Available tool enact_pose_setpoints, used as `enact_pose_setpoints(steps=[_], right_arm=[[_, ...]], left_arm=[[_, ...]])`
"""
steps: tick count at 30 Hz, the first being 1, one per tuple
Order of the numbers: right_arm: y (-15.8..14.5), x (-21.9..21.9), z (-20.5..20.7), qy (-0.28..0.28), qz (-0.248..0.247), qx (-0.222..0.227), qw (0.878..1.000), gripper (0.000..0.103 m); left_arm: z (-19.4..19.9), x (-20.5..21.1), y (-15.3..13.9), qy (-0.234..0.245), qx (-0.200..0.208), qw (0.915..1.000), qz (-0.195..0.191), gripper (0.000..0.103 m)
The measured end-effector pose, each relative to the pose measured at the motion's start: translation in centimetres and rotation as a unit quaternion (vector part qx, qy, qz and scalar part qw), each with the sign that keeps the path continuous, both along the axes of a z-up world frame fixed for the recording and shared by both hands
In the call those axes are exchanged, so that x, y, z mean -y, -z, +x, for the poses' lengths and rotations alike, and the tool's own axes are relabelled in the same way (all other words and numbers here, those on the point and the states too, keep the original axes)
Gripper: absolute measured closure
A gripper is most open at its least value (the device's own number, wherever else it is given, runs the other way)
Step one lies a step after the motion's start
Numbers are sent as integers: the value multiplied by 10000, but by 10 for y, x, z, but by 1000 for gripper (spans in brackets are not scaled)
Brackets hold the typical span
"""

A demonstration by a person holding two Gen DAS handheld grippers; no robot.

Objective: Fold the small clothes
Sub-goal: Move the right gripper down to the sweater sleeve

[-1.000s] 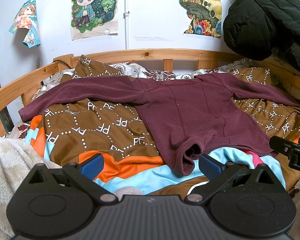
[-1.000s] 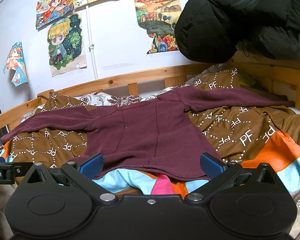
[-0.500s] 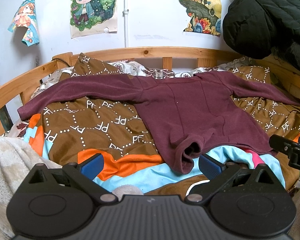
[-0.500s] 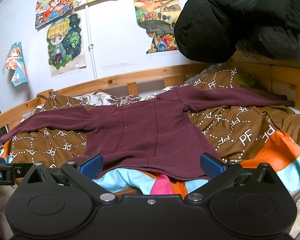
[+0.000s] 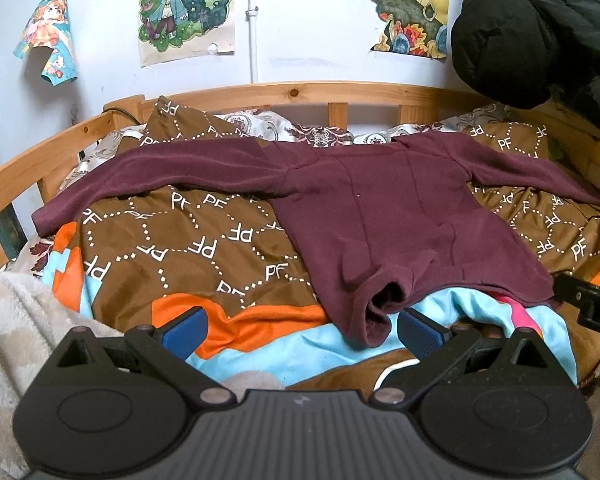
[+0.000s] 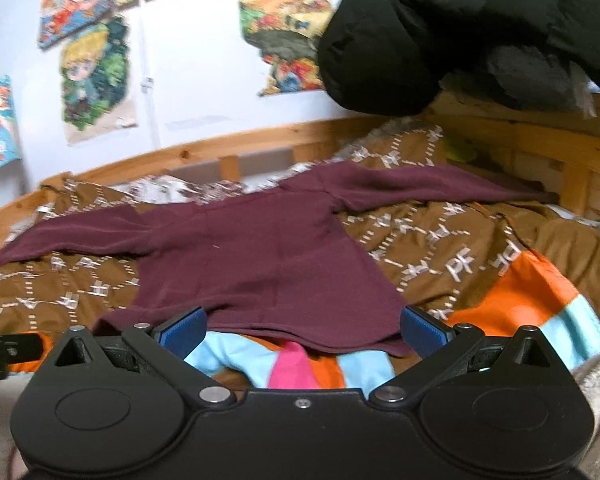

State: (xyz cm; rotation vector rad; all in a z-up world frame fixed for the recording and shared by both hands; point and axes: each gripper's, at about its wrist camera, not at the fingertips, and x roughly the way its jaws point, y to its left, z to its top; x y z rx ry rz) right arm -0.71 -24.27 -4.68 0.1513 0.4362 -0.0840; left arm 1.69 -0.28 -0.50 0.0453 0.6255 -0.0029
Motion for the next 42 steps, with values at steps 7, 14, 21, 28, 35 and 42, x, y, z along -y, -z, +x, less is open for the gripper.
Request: enact_pose_setpoints(steps=[7,14,21,28,35,42], right_arm=[[-4,2,21,569,-233,-871,9943,0],[-5,13,46,634,-370,-1018,9921,0],[-14,42,78,587,-360,-565,9960,0],[-20,116,122,1087,-40,436,9931,0],[-2,207,190,2064,464,206,9771,0],[27,289,249,3185,1497,-154,9359,7]], left_arm=[[30,11,-10,118,-86,9998,106,1],[87,17,-27,234,-114,9996,-101,1],[153,32,-31,815,-105,9961,317,1],[217,36,-4,1087,119,9934,350,1],[248,8,53,770,-469,9959,-46,1],[255,-14,54,581,-504,9958,-487,1]])
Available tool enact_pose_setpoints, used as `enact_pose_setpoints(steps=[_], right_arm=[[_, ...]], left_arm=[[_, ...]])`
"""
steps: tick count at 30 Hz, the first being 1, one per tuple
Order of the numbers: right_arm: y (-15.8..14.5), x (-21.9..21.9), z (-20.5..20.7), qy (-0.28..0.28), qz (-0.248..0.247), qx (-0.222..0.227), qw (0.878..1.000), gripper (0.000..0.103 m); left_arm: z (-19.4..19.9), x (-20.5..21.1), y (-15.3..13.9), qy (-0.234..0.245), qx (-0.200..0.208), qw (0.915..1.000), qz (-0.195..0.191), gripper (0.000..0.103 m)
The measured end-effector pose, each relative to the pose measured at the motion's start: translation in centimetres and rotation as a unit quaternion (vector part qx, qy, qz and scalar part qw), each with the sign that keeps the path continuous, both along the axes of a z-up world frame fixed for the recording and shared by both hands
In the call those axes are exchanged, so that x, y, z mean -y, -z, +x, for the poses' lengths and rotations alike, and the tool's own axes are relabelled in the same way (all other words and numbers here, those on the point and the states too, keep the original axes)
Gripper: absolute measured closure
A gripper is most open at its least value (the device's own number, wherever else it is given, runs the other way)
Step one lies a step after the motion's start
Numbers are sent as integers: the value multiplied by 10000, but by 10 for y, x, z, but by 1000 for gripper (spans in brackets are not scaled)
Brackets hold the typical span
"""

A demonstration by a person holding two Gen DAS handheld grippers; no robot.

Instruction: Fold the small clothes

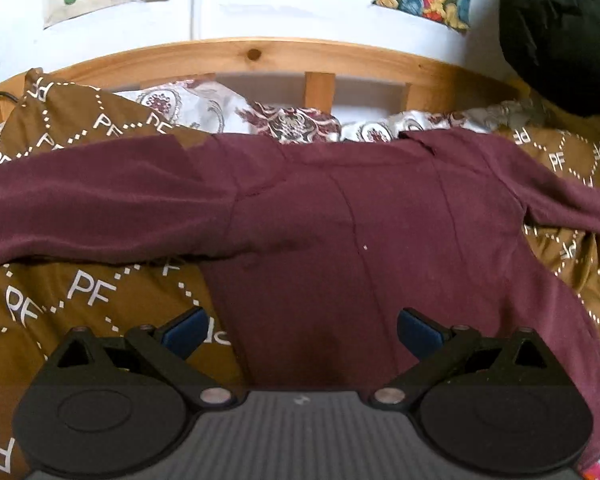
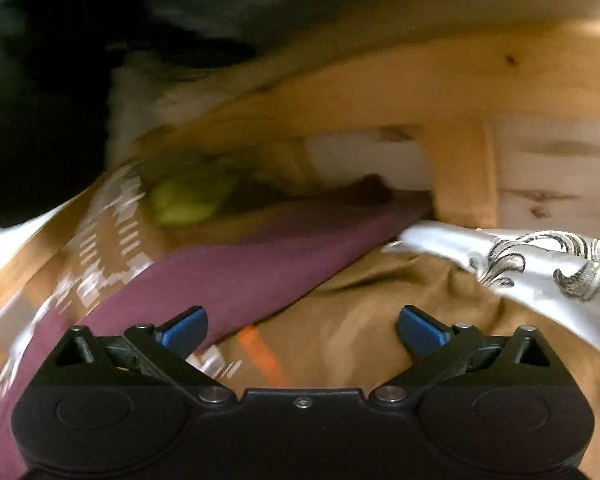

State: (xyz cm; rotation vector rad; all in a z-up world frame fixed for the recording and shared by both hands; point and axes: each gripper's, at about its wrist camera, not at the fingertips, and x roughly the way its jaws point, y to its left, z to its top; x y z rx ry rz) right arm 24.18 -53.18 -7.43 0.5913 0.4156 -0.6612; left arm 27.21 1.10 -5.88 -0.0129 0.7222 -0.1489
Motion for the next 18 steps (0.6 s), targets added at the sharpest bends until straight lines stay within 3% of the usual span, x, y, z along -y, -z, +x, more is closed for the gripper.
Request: enact_pose_setpoints(steps=[4,7,10,12,13,14,18], right_arm=[[8,34,26,701,225,-68,9973,11],[15,51,34,1189,380,-48,9922,22],[16,53,41,1476,187,-221,9886,48],[12,48,45,1445,2,-253,9892,83],[9,43,46,1436,-136,-231,9893,91],[3,36,45,1446,-338,-185,9887,96],[-23,-6,39,1171,-1205,99,9857,99]], left_arm=[[4,-4,5,-50,-137,9999,-86,1],[8,-5,9,-83,-323,9993,-174,1],[4,-6,6,-81,-239,9995,-192,1],[1,-7,1,-96,-139,9997,-196,1],[0,-7,-2,-128,-95,9997,-179,1],[-1,-7,-4,-158,-67,9998,-137,1],[-2,-14,-13,-234,-122,9996,-27,1]])
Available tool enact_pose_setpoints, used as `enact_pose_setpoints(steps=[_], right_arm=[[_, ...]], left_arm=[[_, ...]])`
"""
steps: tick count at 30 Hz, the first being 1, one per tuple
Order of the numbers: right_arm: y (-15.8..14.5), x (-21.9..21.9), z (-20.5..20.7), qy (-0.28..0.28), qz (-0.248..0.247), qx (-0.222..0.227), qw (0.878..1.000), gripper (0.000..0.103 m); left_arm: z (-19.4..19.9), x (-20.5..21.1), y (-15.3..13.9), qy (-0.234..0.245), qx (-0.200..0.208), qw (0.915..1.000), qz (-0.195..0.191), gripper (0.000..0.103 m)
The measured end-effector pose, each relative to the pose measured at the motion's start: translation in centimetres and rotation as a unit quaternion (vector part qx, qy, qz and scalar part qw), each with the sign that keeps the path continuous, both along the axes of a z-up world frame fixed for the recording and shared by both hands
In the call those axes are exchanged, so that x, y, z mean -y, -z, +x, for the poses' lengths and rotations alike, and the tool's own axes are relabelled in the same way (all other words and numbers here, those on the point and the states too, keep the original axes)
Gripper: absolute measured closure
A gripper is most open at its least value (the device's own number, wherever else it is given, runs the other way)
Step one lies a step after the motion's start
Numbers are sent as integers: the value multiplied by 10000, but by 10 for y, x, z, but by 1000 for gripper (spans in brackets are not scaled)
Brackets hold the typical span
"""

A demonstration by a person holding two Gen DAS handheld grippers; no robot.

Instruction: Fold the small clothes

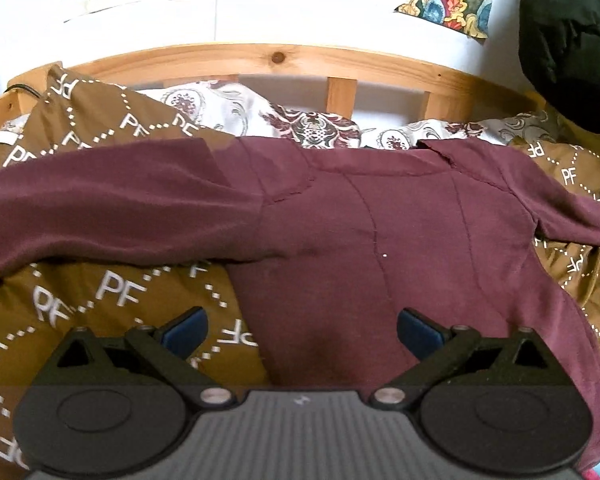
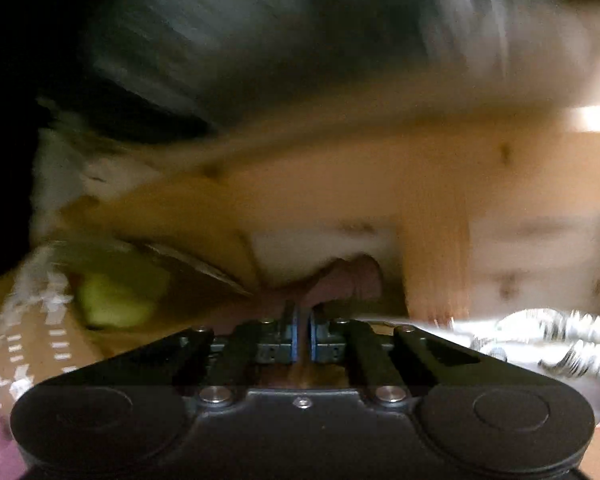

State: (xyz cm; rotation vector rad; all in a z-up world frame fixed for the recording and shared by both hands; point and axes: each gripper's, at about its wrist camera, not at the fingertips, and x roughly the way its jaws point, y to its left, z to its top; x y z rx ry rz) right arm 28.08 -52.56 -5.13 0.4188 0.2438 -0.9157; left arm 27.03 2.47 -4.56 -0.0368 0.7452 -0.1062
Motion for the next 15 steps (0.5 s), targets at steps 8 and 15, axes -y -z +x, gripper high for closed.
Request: enact_pose_setpoints(steps=[8,15], right_arm=[[-63,-125,5,-1703,-2786,162,9450,100],[-52,-275,-6,-3927,-4360,-56,8097,101]], left_arm=[[-6,-36,-27,-609,374,9971,-280,1],[-14,-52,-47,-872,989,9906,-368,1]])
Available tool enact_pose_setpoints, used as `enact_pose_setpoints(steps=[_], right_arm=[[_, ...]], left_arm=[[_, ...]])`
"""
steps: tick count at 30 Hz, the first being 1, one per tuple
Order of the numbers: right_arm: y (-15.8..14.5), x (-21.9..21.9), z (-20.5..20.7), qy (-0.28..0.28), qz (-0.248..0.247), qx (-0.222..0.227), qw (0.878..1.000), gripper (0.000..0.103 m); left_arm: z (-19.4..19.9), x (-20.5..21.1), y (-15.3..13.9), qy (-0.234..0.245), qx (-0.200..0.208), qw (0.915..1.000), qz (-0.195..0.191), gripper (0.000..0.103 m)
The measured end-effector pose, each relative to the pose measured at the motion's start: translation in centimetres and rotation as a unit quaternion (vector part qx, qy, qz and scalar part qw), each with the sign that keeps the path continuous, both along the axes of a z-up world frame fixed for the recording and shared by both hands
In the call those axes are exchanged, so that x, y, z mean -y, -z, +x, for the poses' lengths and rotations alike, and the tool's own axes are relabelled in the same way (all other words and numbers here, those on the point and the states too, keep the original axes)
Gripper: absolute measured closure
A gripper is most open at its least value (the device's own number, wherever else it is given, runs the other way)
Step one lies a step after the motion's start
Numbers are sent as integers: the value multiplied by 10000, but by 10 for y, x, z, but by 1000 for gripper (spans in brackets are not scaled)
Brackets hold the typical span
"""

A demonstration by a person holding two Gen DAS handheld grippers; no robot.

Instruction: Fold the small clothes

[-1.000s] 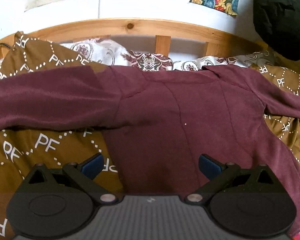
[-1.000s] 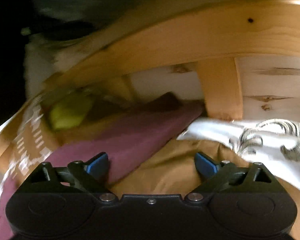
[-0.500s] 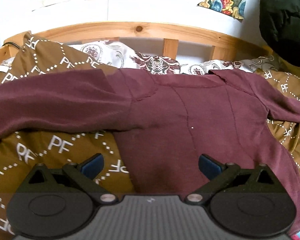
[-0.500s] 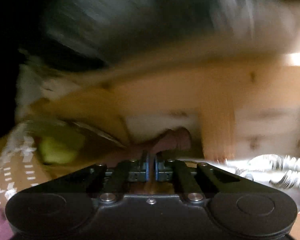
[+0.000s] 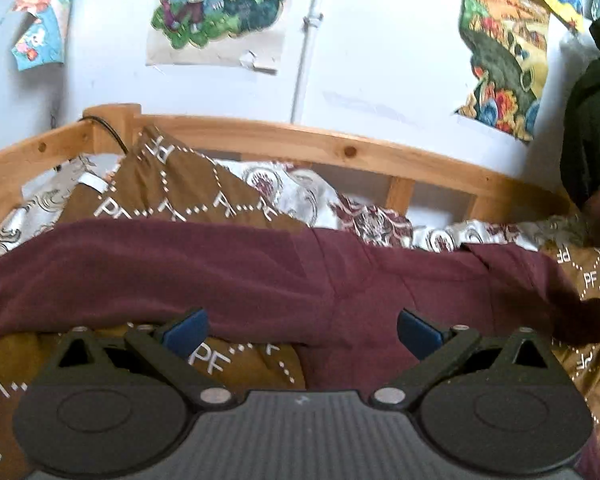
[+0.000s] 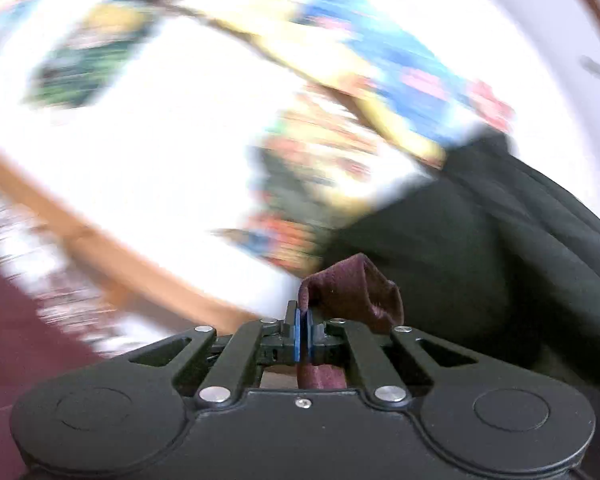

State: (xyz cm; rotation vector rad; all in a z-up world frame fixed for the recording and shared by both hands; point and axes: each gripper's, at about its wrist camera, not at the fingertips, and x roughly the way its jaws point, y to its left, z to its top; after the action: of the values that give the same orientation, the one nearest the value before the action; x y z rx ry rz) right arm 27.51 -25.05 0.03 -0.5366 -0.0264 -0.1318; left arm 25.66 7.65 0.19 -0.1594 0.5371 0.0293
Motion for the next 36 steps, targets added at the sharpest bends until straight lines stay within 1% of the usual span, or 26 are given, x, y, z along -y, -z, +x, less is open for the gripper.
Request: enact_pose_setpoints(steps=[2,3,4,7,10,12,15,16,17,18,19,20,21,22,24,25,27,28,29,30,32,34,36], right_arm=[[23,-36,-6,-636,-370,-393,9965,101],[32,-58,-23,-880,-559,-554,9930,101],[47,-74,-31,-1151,-802,-714,9875,101],[83,-114,-52,-1715,-1290,-1121,9702,101],[107,-132,-70,-2113,-1566,-1501,9530,101],[113,-141,-71,-2358,-1753,-1640,9417,101],[126,-148,-87,-2748,-2137,-1820,9196,101],[128,-150,-93,-2808,-2228,-1865,9147,99],[130,-150,-98,-2848,-2277,-1891,9118,92],[128,-149,-99,-2867,-2266,-1934,9105,78],[125,-147,-101,-2884,-2202,-2028,9095,70],[120,-143,-103,-2883,-2100,-2098,9104,53],[115,-139,-106,-2880,-1970,-2138,9124,42],[109,-134,-108,-2885,-1830,-2178,9143,39],[97,-124,-112,-2880,-1543,-2287,9170,26],[91,-119,-114,-2856,-1379,-2347,9189,23],[78,-107,-116,-2742,-928,-2504,9239,13],[72,-99,-115,-2622,-644,-2592,9273,11],[67,-91,-114,-2478,-416,-2651,9309,6],[62,-80,-109,-2245,-160,-2692,9364,4],[55,-59,-95,-1812,262,-2716,9448,4],[49,-33,-70,-1343,749,-2739,9494,4],[48,-5,-36,-820,1248,-2773,9491,5]], left_arm=[[1,-4,-1,-18,1,10000,-77,1],[2,-6,-1,-26,-3,9999,-125,1],[3,-8,0,-40,-13,9998,-171,1],[5,-11,4,-89,-48,9996,-245,1],[8,-13,8,-51,-100,9994,-342,1],[9,-15,11,1,-146,9988,-474,1],[11,-16,15,54,-206,9978,-635,1],[11,-15,16,87,-226,9975,-664,1],[12,-15,17,124,-252,9972,-686,1],[12,-14,19,166,-285,9970,-699,1],[13,-13,21,221,-336,9967,-710,1],[14,-11,23,282,-397,9962,-726,1],[16,-8,27,367,-485,9953,-749,1],[19,-5,31,447,-581,9943,-770,1],[25,4,43,587,-884,9913,-779,1],[28,8,50,650,-1072,9890,-783,1],[35,17,66,818,-1536,9816,-792,1],[37,22,73,858,-1771,9775,-759,1],[39,26,79,861,-1978,9739,-702,1],[40,30,85,833,-2186,9705,-593,1],[40,37,95,734,-2479,9658,-195,1],[38,46,104,701,-2607,9626,246,1],[35,53,110,731,-2650,9602,488,1]])
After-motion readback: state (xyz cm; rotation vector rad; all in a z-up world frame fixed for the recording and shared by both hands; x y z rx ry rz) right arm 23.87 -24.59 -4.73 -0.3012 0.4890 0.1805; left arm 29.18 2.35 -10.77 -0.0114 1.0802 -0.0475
